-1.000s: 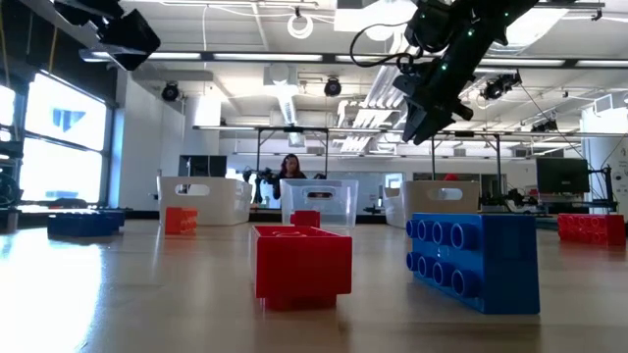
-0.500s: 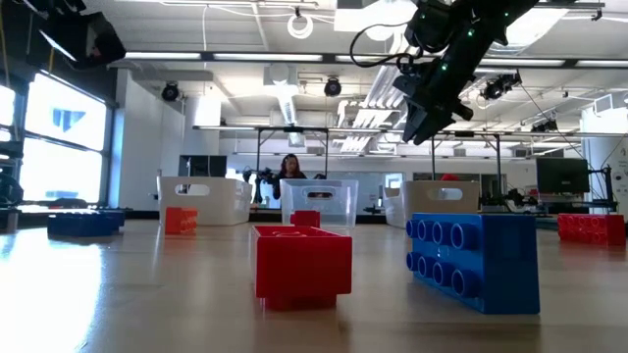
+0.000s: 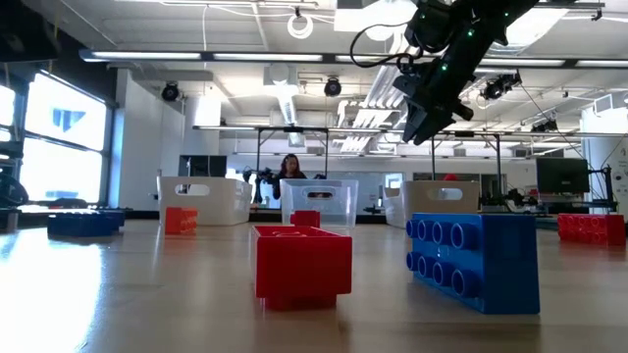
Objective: Sort & place blocks by color
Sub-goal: Put the orange game piece into the white bin
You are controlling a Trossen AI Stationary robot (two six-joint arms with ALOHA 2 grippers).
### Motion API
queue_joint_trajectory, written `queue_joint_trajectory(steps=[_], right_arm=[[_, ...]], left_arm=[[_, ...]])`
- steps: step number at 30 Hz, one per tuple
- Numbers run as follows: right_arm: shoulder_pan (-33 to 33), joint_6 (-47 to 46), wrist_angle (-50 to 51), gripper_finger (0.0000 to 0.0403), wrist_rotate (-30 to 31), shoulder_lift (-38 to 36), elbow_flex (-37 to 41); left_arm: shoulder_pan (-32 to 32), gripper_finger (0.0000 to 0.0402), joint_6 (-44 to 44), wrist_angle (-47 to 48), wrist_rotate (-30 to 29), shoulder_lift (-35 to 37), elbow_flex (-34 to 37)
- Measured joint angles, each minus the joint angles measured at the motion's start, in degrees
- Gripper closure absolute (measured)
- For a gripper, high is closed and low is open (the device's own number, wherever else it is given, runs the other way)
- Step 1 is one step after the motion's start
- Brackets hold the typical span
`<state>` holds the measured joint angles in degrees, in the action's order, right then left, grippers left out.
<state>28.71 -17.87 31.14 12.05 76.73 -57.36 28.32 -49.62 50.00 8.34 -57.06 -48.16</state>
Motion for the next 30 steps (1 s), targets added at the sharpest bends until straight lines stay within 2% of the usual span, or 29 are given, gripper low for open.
queue_joint_trajectory(steps=[11, 21, 30], right_arm=[[0.0, -0.1, 0.0, 0.0261, 0.0, 0.0, 0.0], [-0.2, 0.2, 0.0, 0.0261, 2.0, 0.0, 0.1], [-1.4, 0.4, 1.4, 0.0261, 4.2, 0.0, 0.1]], left_arm=[[9.4, 0.0186, -9.1, 0.2, -1.3, -8.0, 0.0], [12.8, 0.0186, -14.0, 0.2, -8.3, -13.2, 0.0], [15.0, 0.0186, -12.1, 1.0, -10.2, -17.3, 0.0]])
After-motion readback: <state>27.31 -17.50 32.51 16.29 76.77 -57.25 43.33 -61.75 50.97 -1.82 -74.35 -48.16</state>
